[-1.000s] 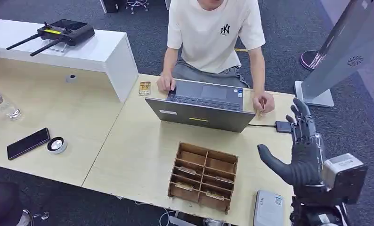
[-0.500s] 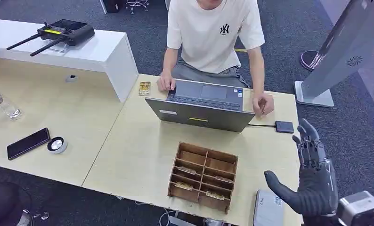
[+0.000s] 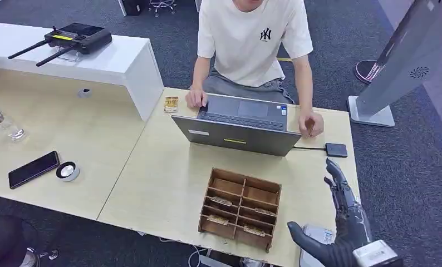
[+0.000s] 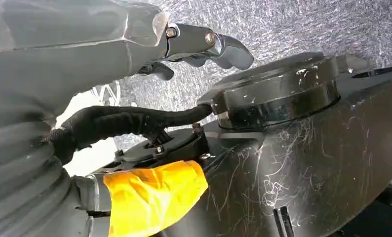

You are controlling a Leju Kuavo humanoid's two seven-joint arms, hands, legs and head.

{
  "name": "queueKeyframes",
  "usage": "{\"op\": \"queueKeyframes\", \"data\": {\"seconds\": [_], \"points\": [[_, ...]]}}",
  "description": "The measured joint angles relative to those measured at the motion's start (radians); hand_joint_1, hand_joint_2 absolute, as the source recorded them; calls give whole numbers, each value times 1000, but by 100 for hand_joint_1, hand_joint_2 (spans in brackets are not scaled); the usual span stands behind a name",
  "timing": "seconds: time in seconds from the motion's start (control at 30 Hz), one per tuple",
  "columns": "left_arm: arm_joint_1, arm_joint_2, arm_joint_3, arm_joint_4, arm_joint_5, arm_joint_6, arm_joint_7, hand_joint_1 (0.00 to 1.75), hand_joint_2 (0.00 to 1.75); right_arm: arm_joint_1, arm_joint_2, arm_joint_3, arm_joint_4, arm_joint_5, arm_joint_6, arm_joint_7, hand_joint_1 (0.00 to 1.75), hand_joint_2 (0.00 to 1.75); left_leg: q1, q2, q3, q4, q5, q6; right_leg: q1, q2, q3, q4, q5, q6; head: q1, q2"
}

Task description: Pass the card to the sensor for recognition and then transmit it.

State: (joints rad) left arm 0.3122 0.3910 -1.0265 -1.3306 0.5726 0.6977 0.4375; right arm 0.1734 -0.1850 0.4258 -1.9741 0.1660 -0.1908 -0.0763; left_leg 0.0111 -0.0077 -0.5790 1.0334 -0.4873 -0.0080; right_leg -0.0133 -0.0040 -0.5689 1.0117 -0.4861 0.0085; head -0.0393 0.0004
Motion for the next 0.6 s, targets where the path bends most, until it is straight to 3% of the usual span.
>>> {"op": "queueKeyframes", "data": {"seconds": [0.07, 0.33, 0.4, 0.47, 0.5, 0.6], "points": [[1, 0, 3, 0, 11, 0, -9, 0, 175, 0, -11, 22, 5, 19, -5, 2, 175, 175, 0, 0, 0, 0, 0, 0, 0, 0, 0, 0, 0, 0, 0, 0], [1, 0, 5, 0, 52, 0, -28, 0, 175, -10, -49, 106, 31, 155, -28, 17, 173, 175, 0, 0, 0, 0, 0, 0, 0, 0, 0, 0, 0, 0, 0, 0], [1, -1, 5, 0, 53, 0, -28, 0, 175, -15, -59, 130, 38, 216, -38, 22, 134, 175, 0, 0, 0, 0, 0, 0, 0, 0, 0, 0, 0, 0, 0, 0], [0, -1, 5, 0, 56, 0, -28, 0, 175, -24, -69, 157, 47, 305, -53, 34, 127, 175, 0, 0, 0, 0, 0, 0, 0, 0, 0, 0, 0, 0, 0, 0], [0, -1, 5, 0, 57, 0, -28, 0, 175, -28, -72, 169, 52, 347, -60, 38, 87, 175, 0, 0, 0, 0, 0, 0, 0, 0, 0, 0, 0, 0, 0, 0], [-1, -1, 4, 0, 63, 0, -28, 0, 175, -40, -83, 203, 66, 457, -70, 63, 61, 175, 0, 0, 0, 0, 0, 0, 0, 0, 0, 0, 0, 0, 0, 0]]}}
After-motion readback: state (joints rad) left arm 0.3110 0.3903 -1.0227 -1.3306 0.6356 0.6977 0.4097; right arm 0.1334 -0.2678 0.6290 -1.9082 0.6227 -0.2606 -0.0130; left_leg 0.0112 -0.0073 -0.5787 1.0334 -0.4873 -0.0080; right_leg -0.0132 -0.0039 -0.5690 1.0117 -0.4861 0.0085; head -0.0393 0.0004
